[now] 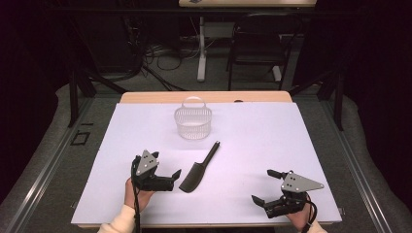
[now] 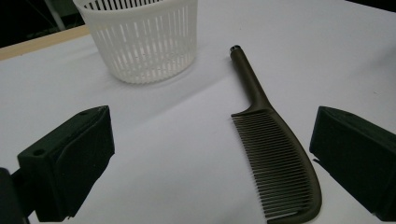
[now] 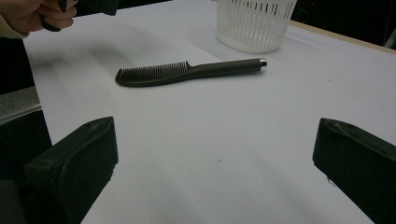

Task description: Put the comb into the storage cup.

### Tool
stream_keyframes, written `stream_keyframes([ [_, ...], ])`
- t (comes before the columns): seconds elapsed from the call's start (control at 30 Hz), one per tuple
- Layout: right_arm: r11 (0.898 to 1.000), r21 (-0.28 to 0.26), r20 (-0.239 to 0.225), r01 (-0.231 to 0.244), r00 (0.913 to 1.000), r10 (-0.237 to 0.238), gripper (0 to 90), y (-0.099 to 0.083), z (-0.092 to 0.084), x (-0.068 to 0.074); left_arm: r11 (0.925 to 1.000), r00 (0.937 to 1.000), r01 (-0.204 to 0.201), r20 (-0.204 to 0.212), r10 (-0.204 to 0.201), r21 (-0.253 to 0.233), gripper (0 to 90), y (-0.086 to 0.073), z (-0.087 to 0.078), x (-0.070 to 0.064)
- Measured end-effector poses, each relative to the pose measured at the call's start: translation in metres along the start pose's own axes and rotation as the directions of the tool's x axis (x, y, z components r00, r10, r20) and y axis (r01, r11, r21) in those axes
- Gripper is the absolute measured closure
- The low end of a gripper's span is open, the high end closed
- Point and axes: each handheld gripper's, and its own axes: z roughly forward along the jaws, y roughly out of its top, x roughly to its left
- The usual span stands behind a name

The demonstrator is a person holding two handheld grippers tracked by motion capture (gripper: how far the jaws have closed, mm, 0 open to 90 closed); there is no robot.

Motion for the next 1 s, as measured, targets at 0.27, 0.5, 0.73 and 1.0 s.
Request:
stream_keyframes([
  [0.27,1.0,0.001,0.001,0.001,1.0,-0.001,0.0,0.0,-0.001,0.0,0.9997,1.0,0.001,0.003,-0.001,0.025,0.0,0.008,0.013,-0.004],
  [0.5,1.0,0.001,-0.001,0.0,1.0,0.0,0.0,0.0,-0.001,0.0,0.9968,0.9999,0.015,-0.006,-0.015,0.079,0.0,0.015,0.025,-0.006],
  [0.73,1.0,0.001,-0.003,0.0,1.0,0.0,0.0,0.0,-0.001,0.0,0.9945,0.9995,-0.001,0.031,-0.002,0.105,0.0,0.022,0.037,-0.012],
  [1.0,1.0,0.003,-0.009,-0.002,1.0,0.002,0.0,0.0,0.0,0.0,0.9916,0.9996,-0.006,0.028,0.003,0.129,0.0,0.03,0.051,-0.018],
])
